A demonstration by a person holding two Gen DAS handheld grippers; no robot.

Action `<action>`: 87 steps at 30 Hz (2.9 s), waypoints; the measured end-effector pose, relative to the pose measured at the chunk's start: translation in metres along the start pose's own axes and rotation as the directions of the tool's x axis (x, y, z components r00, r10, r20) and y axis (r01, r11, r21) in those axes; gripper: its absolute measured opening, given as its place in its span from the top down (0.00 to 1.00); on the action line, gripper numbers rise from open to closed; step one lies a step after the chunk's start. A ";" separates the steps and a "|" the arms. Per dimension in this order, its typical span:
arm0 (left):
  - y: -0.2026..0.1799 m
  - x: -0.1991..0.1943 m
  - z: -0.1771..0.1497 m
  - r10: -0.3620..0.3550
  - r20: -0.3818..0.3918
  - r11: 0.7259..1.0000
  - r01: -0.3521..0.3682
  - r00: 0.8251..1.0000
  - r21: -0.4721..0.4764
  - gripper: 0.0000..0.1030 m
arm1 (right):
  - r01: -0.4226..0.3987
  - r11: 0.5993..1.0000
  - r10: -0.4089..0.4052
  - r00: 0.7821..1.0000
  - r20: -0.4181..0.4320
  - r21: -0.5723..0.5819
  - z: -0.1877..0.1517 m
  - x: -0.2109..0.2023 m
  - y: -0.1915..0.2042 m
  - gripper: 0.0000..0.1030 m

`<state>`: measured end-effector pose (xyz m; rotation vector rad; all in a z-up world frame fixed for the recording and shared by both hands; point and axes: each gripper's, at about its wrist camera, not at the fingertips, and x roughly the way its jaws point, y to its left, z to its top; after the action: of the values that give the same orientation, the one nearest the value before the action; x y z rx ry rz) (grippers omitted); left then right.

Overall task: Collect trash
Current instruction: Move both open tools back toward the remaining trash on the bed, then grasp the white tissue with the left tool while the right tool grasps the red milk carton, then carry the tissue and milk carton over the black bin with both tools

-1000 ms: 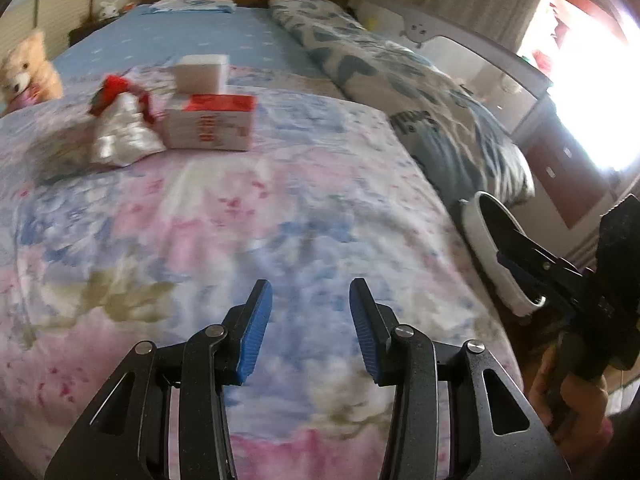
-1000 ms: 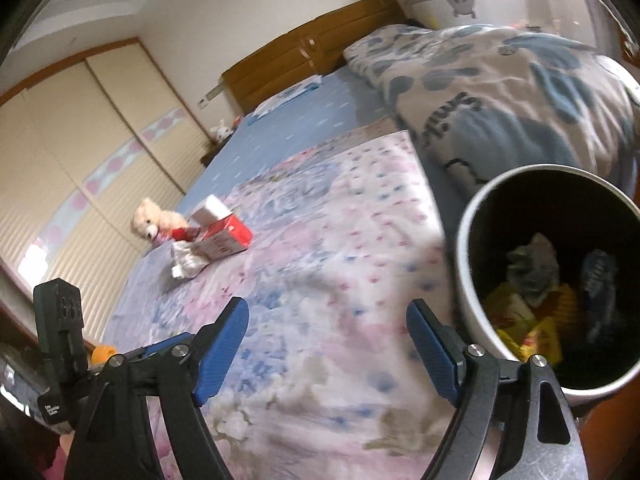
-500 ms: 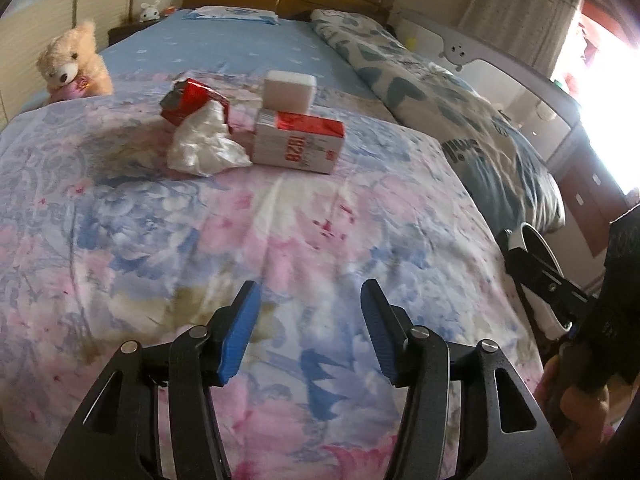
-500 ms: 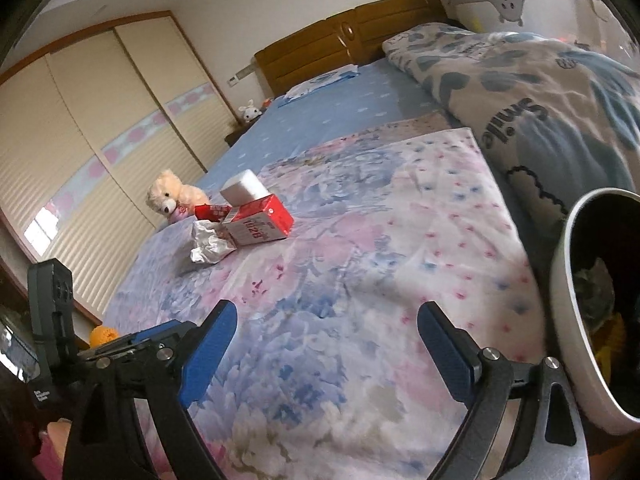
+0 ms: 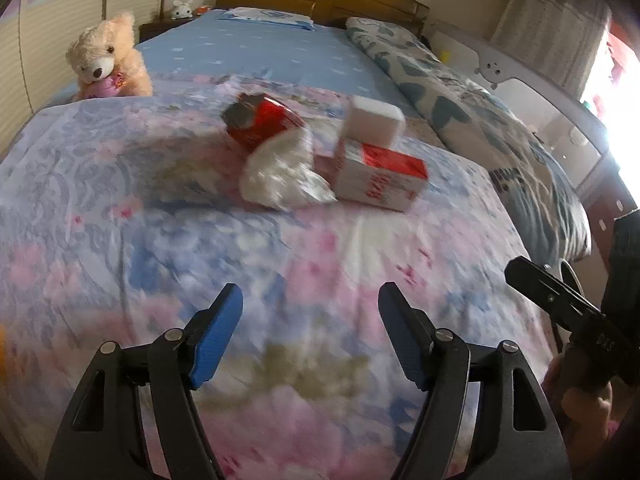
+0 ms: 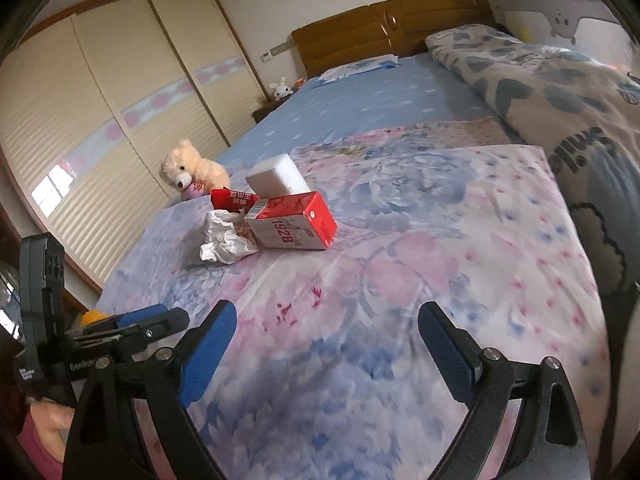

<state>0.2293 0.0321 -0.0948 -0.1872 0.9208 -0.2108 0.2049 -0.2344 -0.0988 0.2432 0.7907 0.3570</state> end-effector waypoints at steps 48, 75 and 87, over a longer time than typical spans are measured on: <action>-0.015 0.019 -0.001 -0.153 -0.066 0.980 0.160 0.986 0.122 0.85 | -0.020 0.998 0.011 0.992 -0.126 -0.068 0.004 0.029 -0.005 0.61; -0.097 -0.009 -0.043 -0.233 -0.111 0.942 0.253 0.966 0.221 0.85 | 0.091 0.996 -0.091 0.995 -0.046 -0.003 -0.036 -0.053 -0.012 0.68; -0.163 -0.018 -0.067 -0.271 -0.160 0.893 0.310 0.949 0.328 0.85 | 0.162 0.976 -0.163 0.987 -0.005 0.143 -0.067 -0.116 -0.056 0.68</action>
<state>0.1486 -0.1252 -0.0798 0.0193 0.9468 -0.6650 0.0935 -0.3264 -0.0885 0.3114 0.8250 0.1452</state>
